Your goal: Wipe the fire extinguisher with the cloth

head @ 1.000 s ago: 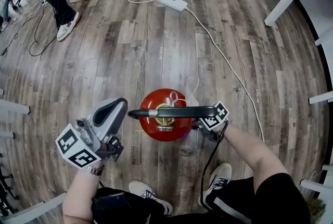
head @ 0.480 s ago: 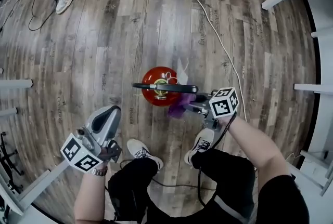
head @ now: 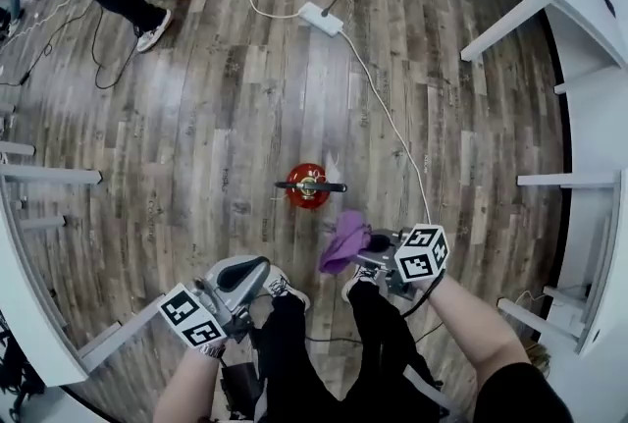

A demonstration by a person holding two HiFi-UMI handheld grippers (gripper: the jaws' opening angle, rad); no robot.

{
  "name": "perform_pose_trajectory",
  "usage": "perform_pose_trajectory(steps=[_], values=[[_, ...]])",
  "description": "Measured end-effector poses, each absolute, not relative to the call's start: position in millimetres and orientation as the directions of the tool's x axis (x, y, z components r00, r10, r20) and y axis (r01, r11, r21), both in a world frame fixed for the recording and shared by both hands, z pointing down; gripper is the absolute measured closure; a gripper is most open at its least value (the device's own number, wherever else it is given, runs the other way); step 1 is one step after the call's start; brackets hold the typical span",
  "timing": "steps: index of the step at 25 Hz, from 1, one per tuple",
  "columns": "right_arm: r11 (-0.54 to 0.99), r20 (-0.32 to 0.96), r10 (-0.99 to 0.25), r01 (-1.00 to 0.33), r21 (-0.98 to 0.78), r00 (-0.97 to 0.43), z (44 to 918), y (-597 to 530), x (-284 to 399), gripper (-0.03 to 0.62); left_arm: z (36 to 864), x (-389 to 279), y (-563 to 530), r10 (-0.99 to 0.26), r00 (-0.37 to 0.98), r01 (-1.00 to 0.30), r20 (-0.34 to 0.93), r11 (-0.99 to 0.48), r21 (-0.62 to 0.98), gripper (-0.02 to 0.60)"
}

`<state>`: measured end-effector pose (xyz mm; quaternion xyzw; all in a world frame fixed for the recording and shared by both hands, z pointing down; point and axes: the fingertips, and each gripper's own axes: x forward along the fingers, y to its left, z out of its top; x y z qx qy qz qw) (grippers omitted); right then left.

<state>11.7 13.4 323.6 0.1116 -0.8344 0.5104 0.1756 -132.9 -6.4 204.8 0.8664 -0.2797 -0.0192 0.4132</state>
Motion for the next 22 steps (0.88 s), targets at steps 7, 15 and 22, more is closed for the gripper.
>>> perform_pose_trajectory(steps=[7,15,22], values=[[0.491,0.306,-0.146,-0.338,-0.803,-0.941,146.3,-13.3,-4.6,0.516,80.9,-123.8,-14.8,-0.352,0.929,-0.311,0.113,-0.58,0.753,0.583],[0.594,0.25,-0.363,-0.43,-0.68,-0.898,22.2,10.6,-26.8,0.516,-20.5,-140.5,36.8,-0.213,0.977,-0.13,-0.02,-0.662,0.739,0.583],[0.596,0.206,-0.547,-0.55,-0.585,-0.812,-38.4,39.9,-16.3,0.516,-42.3,-156.6,78.4,-0.132,0.991,-0.08,-0.02,-0.706,0.704,0.583]])
